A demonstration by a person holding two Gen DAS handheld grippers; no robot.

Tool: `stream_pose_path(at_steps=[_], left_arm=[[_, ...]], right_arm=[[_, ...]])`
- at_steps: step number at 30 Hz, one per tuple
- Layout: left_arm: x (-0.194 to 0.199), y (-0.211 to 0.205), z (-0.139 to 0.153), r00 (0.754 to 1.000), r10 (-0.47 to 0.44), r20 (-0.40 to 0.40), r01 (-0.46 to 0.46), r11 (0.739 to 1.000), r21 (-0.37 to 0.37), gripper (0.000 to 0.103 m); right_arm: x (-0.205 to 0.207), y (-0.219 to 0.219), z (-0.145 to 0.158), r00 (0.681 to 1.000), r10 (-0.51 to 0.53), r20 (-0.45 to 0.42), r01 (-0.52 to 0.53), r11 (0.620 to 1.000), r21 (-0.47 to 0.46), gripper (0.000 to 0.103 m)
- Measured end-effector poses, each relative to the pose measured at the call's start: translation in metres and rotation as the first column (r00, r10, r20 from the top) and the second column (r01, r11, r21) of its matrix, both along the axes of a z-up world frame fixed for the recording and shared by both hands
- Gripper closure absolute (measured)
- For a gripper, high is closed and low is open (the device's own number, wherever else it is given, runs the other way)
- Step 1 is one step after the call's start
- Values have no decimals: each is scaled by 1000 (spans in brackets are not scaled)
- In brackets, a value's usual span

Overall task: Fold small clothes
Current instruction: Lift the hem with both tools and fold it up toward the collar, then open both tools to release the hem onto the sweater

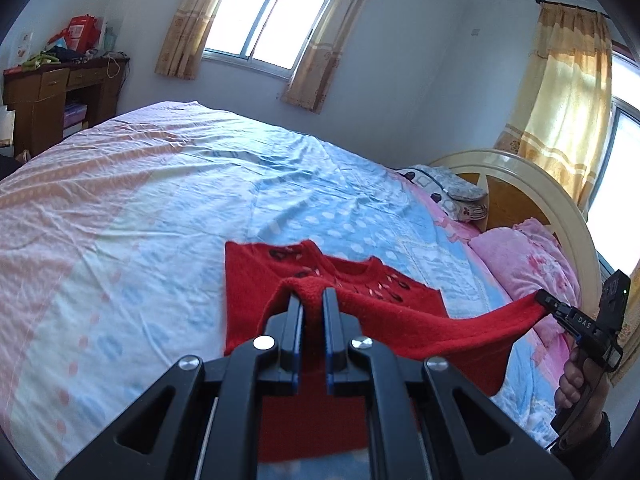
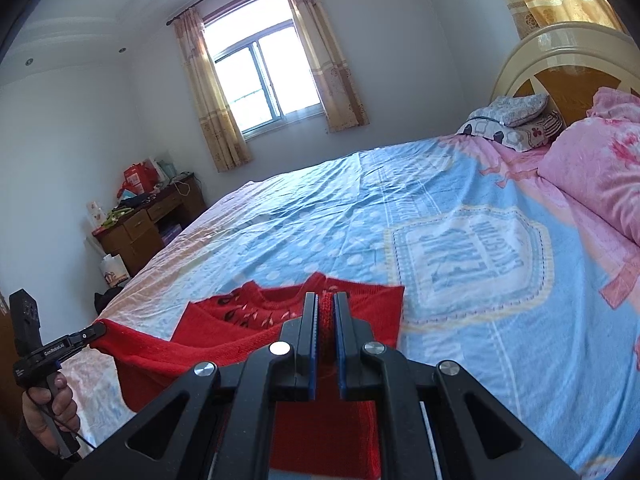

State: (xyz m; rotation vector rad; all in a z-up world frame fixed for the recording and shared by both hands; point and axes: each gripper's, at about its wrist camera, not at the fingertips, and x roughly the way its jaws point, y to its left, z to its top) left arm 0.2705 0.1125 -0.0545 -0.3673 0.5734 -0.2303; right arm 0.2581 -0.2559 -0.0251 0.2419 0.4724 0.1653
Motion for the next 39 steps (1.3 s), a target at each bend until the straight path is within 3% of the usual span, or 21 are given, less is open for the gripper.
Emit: stream_pose_path(at_steps=[11,26,32,33,34,36,37,38,39], left_arm=[[54,8,-5,999,34,-18,-33,999,35,94],[134,2,-70,984,52,-173,-37,995,88,94],[148,4,-83,974,98,-202,-75,990,117,85],[145,7,-82,972,119,-203,-96,988,119,77],[144,9,-80,972,125,-199,-104,988,115,73],[132,15,-71,977,141,-158,-125,986,109,58],[128,17,-67,979,149,-140,-134,984,116,54],[122,18,-63,981,155,-120,-140,982,128,45],[116,18,-59,982,161,-102,-145,978,150,40]], right_arm=[[75,5,-10,997,-29,-69,26,999,-42,96],[177,11,-68,966,-114,-231,83,987,-140,97],[210,11,-96,943,-132,-304,78,980,-184,96],[212,11,-99,940,-131,-315,75,980,-184,96],[212,12,-100,941,-153,-303,92,974,-206,94],[207,13,-99,942,-193,-274,127,962,-241,81],[203,12,-98,944,-200,-264,139,963,-233,59],[199,11,-96,947,-195,-254,141,966,-215,46],[194,10,-94,952,-187,-241,140,970,-198,46]])
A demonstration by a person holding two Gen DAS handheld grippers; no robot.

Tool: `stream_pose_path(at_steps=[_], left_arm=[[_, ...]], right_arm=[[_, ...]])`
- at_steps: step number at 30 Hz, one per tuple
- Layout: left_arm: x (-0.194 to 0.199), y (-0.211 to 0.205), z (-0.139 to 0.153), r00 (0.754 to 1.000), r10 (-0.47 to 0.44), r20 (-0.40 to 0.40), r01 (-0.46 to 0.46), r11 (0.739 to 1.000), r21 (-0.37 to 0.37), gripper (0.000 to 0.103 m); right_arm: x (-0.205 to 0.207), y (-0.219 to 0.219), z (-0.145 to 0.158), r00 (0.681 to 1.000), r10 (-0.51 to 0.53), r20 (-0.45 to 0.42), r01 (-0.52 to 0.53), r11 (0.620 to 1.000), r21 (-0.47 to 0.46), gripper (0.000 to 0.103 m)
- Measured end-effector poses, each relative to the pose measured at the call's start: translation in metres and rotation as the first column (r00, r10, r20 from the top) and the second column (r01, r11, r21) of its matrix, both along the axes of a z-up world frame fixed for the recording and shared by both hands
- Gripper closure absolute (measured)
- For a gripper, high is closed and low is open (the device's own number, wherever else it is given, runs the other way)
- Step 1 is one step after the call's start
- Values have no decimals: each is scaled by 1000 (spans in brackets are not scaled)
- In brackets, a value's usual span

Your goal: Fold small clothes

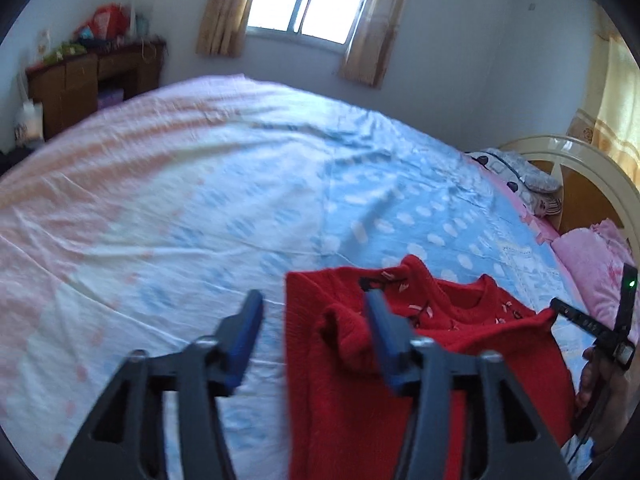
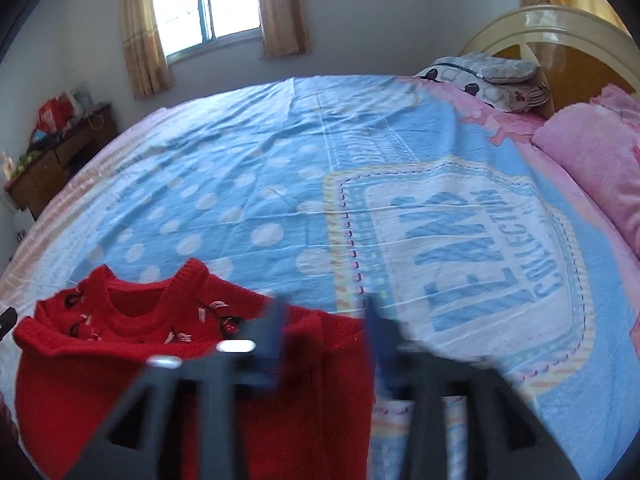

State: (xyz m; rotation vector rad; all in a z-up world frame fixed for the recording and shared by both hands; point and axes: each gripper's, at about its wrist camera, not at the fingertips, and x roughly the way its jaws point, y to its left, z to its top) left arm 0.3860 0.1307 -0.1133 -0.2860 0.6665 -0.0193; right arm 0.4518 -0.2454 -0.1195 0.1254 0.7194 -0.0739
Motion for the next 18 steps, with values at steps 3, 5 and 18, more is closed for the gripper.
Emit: stream_pose_path(at_steps=[3,5,18], left_arm=[[-15,-6,3,1000,-21,22,19,997,81,32],[-17,-17,-2,999,-32,-3,32,985,172,26],[26,-44,-30,994,42,-104,7,903,430,23]], right_arm=[[-16,14,8,999,37,20,-36,999,-35,46],[-22,30,7,994,106,-3,-106,994,-33,46],[10,87,-30,954,214,-212,-230,972,-54,46]])
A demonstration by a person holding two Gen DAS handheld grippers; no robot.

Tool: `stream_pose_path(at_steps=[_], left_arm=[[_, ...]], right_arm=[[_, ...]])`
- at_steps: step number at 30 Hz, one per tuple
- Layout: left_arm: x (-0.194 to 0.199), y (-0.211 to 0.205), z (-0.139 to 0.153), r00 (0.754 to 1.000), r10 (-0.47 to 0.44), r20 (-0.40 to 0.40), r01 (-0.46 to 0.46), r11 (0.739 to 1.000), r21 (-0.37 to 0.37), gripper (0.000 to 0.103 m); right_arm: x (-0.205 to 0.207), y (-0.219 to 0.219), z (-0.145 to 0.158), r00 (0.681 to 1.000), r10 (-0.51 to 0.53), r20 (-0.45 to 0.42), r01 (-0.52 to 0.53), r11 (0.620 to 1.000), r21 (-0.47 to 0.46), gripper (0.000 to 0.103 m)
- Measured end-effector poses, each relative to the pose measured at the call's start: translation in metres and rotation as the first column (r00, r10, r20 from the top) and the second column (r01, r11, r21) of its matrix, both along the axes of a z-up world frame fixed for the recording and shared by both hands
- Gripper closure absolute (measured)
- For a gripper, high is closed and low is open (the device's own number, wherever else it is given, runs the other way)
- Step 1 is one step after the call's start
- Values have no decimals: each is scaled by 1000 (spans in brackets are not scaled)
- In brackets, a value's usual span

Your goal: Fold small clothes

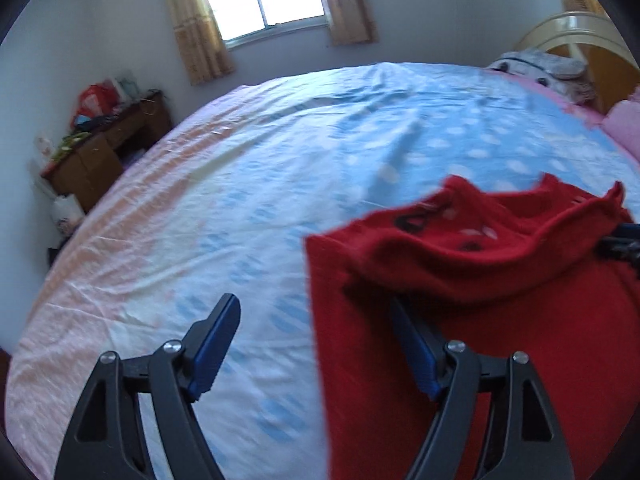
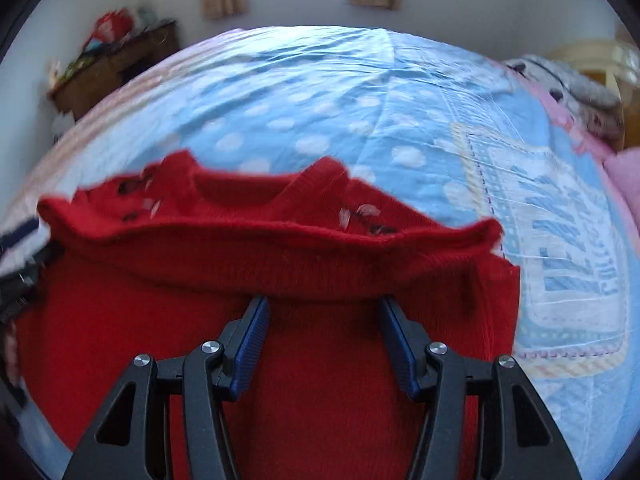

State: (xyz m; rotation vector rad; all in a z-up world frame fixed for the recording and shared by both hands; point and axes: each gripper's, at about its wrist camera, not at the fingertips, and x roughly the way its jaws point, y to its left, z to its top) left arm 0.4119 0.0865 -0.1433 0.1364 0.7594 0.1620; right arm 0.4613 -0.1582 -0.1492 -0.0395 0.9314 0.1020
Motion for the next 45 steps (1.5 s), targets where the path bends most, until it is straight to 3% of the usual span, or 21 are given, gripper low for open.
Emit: stream_pose_path(at_steps=[3,5,14,18,21,24,29,34,38,45], left_arm=[[9,13,-2,998,58,5,-58,998,-16,23],[10,22,-5,996,88,0,-88,994,-57,23],[-11,37,-7,988,157,-13,-157,978,-135,19],[-37,41,-3,991,131,0,-130,982,-138,19],[-59,41,-2,994,103,20,-100,985,-142,14],[-71,34,-8,996,85,23,-82,990,-112,14],[-67,35,-14,995,102,-6,-102,990,-97,11],[-81,39,-13,994,107,-11,-108,987,-121,11],[-93,37,-18,996,84,4,-83,989,-126,10],[-88,35,-21,997,74,-8,-75,990,-123,6]], right_arm=[[9,-16,1,995,-90,44,89,996,31,46],[15,-27,-9,990,-138,28,135,987,88,46],[8,-31,-3,993,-110,50,103,986,133,39],[-22,-51,14,987,-145,64,129,971,199,39],[-62,-56,18,990,-100,95,78,974,215,39],[-96,-50,9,995,-25,101,6,984,180,39],[-133,-37,-6,987,53,150,-58,998,31,39],[-156,-40,10,981,44,189,-61,995,85,39],[-163,-27,-9,986,92,141,-87,995,-42,39],[-179,-23,-18,988,69,139,-57,995,-87,40]])
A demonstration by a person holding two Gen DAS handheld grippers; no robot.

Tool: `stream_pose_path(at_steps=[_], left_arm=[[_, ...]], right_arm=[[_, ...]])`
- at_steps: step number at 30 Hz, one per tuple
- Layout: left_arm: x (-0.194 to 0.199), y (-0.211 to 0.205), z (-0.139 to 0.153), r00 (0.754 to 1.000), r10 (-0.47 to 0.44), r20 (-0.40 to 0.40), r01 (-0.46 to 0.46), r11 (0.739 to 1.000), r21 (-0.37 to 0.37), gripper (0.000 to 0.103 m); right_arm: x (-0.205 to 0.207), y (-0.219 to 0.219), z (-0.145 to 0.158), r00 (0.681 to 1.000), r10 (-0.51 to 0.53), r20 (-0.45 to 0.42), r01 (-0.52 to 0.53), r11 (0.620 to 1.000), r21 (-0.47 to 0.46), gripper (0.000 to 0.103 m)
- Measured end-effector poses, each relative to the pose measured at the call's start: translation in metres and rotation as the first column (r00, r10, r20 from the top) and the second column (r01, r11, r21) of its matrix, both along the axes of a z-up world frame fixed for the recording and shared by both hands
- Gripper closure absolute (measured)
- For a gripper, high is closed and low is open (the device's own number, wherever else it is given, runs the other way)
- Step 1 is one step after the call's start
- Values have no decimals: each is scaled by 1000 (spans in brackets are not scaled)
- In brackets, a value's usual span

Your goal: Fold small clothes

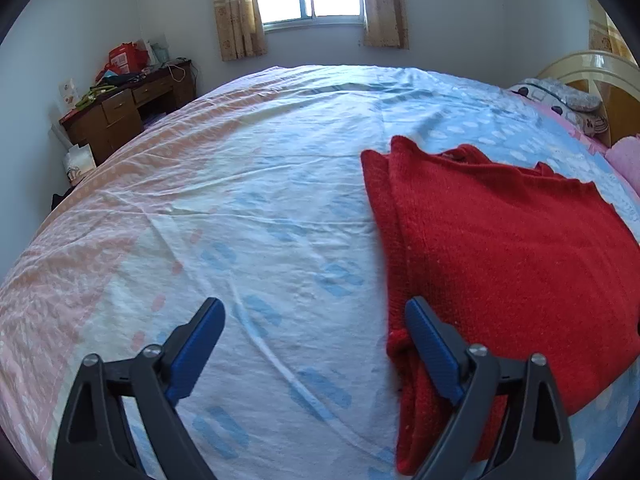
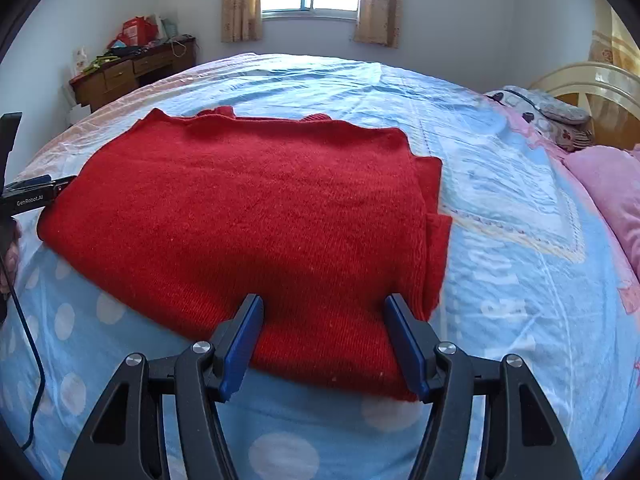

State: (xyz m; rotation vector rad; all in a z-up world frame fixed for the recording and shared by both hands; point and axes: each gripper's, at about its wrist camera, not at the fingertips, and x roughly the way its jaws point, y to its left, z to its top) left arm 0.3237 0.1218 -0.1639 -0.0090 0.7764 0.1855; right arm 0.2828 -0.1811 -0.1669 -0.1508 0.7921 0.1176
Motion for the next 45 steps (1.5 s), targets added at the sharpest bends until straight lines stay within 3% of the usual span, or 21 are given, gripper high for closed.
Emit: stream_pose_path(at_steps=[5,9,12,20,22,24,26,28,31,34,39,40,41,42,43,45], left_arm=[[0,8,-3,1000,14,-8,-14,999,-51,3],[-2,4,-3,1000,17,-4,-17,999,-35,1],[-1,6,-5,1000,21,-7,-21,998,-51,0],[-6,11,-5,999,33,14,-32,996,-79,0],[-6,10,-5,999,34,16,-33,997,-74,0],[-5,10,-5,999,33,15,-32,997,-73,0],[-5,10,-5,999,33,16,-32,997,-77,0],[-5,11,-5,999,34,17,-32,996,-87,0],[-6,10,-5,999,35,20,-33,996,-85,0],[-6,8,-4,999,35,23,-33,997,-70,0],[-6,8,-5,999,36,22,-34,997,-73,0],[-6,9,-5,999,36,21,-34,997,-76,0],[-6,9,-5,999,36,20,-34,996,-78,0],[-6,9,-6,999,36,20,-34,996,-80,0],[-6,10,-6,999,36,20,-35,996,-84,0],[-7,12,-6,999,36,21,-34,995,-89,0]], right_arm=[[-5,4,1,1000,-3,-1,3,1000,-12,40],[-5,-14,19,1000,10,19,-13,991,132,40],[11,-36,43,996,-47,76,30,979,202,40],[119,-74,40,985,-166,-47,172,929,328,74],[137,-72,32,984,-140,-108,169,924,343,74],[149,-66,23,980,-138,-141,174,942,286,78],[149,-61,22,981,-148,-122,173,958,231,99],[139,-62,25,986,-143,-87,160,959,236,100],[126,-72,28,981,-192,-33,194,960,199,101],[122,-91,23,970,-237,-42,241,943,228,101],[120,-86,16,980,-193,-53,200,949,244,99],[118,-86,19,980,-192,-53,200,946,257,91],[114,-86,22,981,-188,-52,196,941,275,71],[109,-87,26,983,-177,-47,183,934,307,61],[98,-88,30,987,-159,-39,162,922,351,55],[83,-86,34,989,-146,-38,150,927,344,56]])
